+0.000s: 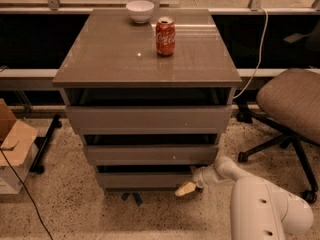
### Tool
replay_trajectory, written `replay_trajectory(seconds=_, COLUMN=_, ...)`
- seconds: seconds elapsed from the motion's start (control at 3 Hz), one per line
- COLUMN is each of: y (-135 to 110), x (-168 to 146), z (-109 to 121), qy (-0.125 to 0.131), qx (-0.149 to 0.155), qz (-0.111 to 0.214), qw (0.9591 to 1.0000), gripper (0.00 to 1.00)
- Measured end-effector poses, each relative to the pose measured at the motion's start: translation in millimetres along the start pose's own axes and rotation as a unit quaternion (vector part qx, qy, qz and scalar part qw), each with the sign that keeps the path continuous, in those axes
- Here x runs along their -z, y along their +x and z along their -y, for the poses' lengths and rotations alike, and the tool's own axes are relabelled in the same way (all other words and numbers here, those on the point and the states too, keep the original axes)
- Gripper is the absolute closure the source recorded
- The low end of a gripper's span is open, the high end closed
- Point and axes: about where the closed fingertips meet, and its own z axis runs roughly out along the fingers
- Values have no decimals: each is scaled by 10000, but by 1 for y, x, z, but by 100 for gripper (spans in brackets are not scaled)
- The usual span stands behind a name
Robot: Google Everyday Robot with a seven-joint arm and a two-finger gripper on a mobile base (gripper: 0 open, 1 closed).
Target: Open bottom drawer
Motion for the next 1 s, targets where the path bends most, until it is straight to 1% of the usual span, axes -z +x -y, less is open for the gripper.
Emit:
replay_trajectory(seconds=0.33, y=-1, x=1, z=-1, qy=1, qx=-8, qz=-6, qw=10000, gripper=47)
replay_trajectory(seconds=0.67, y=-2, x=3, z=-1, qy=2, qx=-8, qz=-6, qw=10000, gripper=70)
replay_trajectory(seconds=1.0, y=-3, x=3, z=-1, qy=2, qx=-8, qz=-6, qw=10000, gripper=58)
